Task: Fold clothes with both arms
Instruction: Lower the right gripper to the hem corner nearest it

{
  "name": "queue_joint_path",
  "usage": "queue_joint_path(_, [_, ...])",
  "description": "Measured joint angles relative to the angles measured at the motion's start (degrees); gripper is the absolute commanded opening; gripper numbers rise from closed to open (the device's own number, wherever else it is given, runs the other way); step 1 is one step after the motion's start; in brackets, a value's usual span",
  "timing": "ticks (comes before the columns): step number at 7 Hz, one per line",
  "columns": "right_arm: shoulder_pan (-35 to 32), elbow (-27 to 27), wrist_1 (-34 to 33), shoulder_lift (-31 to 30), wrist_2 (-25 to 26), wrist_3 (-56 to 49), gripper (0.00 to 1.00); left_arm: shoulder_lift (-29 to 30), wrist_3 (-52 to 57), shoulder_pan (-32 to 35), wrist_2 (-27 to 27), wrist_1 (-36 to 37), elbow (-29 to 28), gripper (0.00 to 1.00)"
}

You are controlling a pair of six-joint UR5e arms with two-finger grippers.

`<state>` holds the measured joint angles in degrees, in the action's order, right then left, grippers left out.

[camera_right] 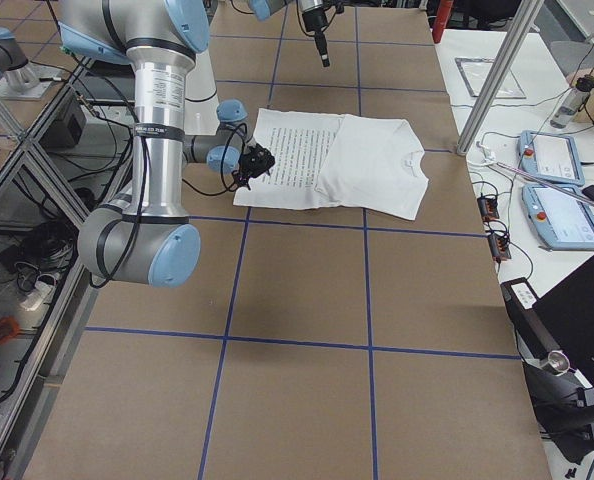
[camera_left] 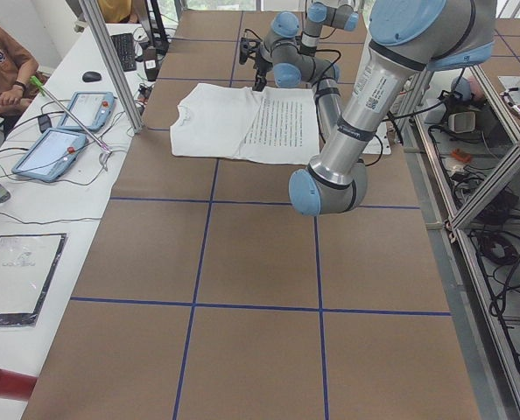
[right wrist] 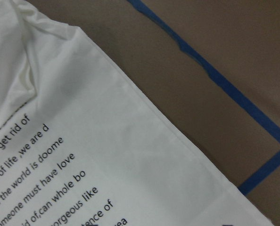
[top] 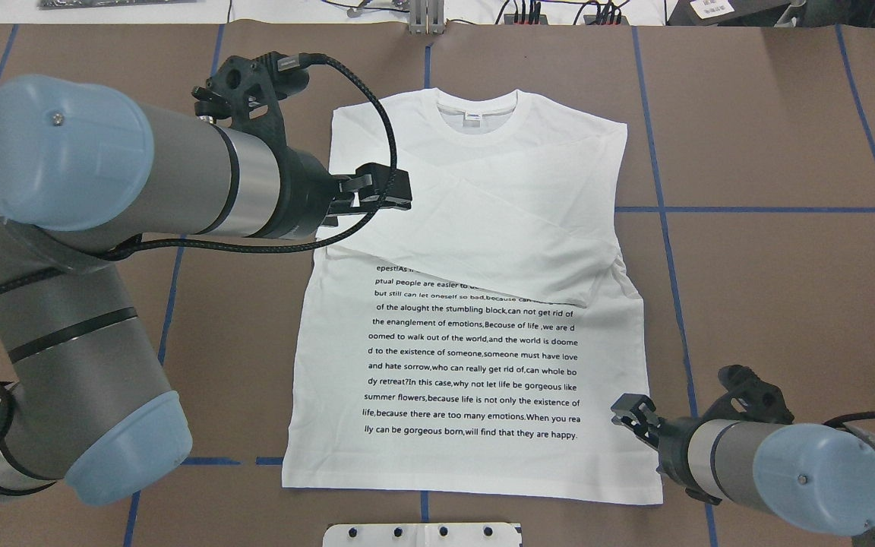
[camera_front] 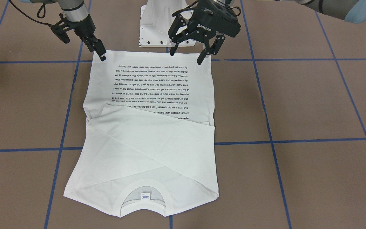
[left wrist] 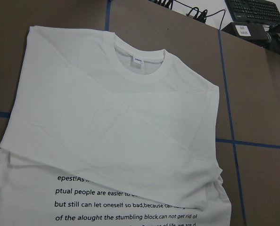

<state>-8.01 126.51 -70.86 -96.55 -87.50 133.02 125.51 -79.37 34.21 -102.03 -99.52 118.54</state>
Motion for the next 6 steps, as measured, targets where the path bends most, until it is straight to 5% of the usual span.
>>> queue_joint_path(6, [6.98,-2.55,-0.31,-1.90,2.00,2.44,0.83,-1.05,-0.51,-0.16,0.63,-0.22,-0.13,0.95])
